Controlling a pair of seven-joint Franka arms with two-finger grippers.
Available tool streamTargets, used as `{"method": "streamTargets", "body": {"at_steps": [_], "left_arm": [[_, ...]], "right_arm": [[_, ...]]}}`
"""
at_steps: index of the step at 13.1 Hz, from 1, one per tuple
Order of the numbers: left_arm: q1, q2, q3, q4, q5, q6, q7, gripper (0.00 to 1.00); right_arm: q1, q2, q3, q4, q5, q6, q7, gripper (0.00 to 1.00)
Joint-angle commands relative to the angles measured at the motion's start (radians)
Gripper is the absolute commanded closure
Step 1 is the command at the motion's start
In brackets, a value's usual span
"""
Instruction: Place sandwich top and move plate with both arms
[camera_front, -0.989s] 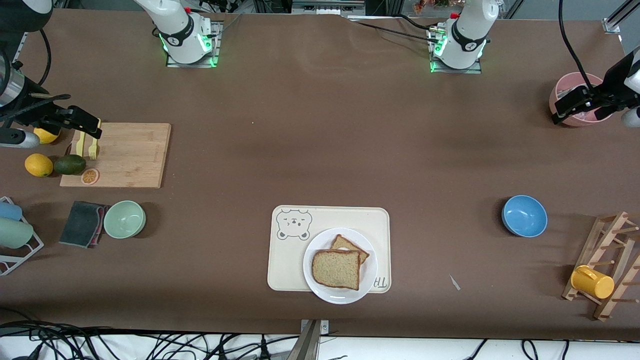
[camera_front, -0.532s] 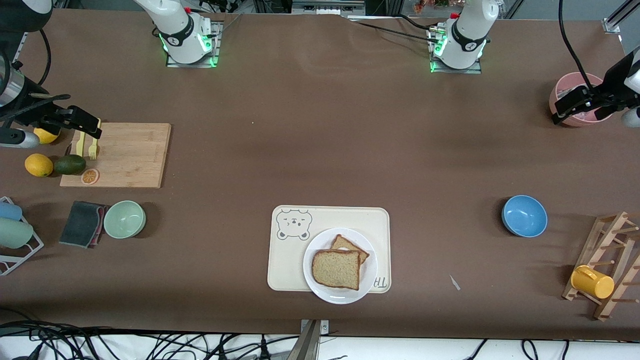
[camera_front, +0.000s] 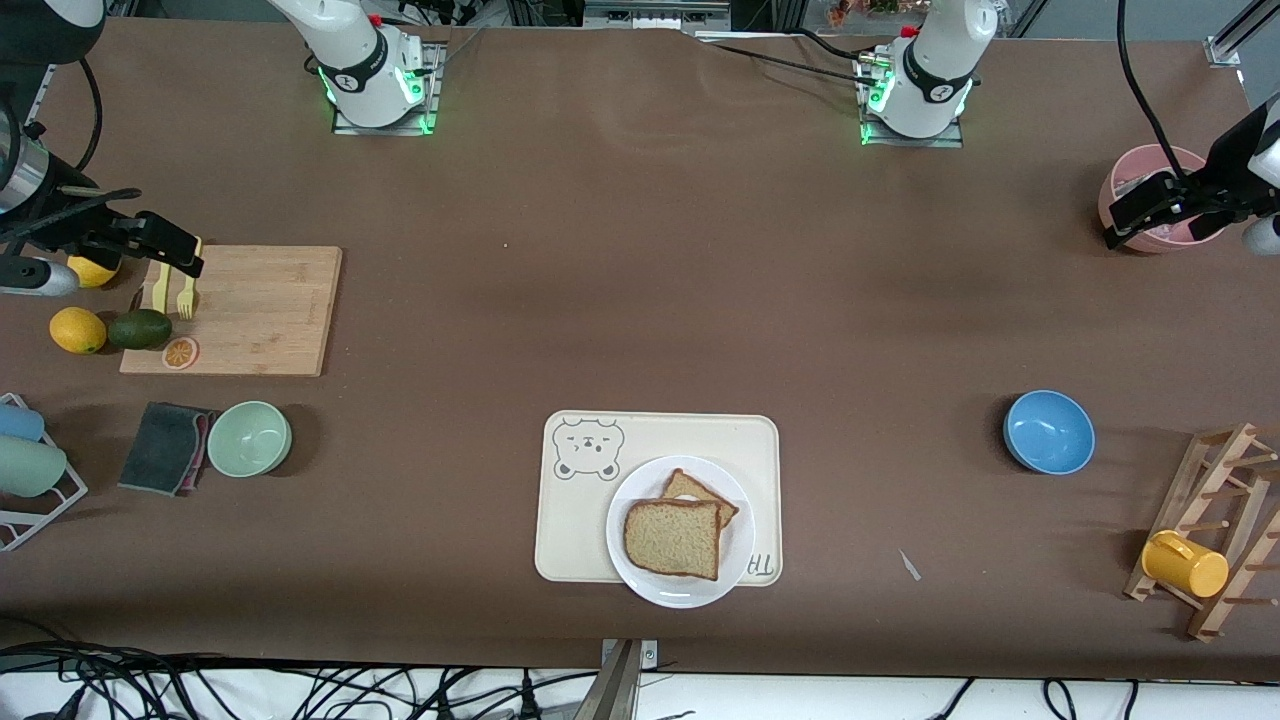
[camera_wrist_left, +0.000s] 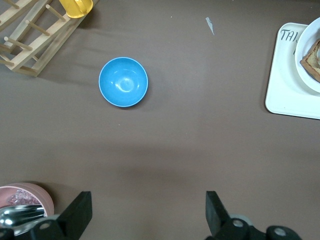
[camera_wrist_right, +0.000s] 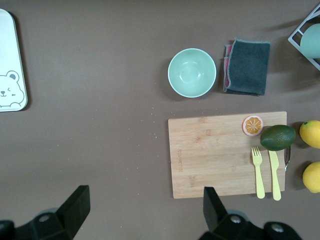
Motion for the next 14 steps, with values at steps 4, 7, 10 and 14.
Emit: {"method": "streamTargets", "body": {"at_steps": [4,7,10,14], "left_arm": [[0.004,0.002,0.0,0.012,0.022,-0.014,0.009,0.0],[0.004,0.004,0.0,0.012,0.022,-0.009,0.009,0.0],[0.015,0.012,0.0,0.012,0.021,-0.006,0.009,0.0],[-0.031,0.013,0.017,0.011,0.024,-0.008,0.006,0.0]], "right_arm": [[0.0,0.013,0.003,0.026,-0.014,-0.005,0.006,0.0],[-0.008,0.021,0.0,0.029,-0.015,-0.003,0.003,0.0],[-0.008,0.021,-0.001,0.044,-0.015,-0.003,0.004,0.0],[-0.008,0.024,-0.001,0.044,-0.022,-0.008,0.001,0.0]]}}
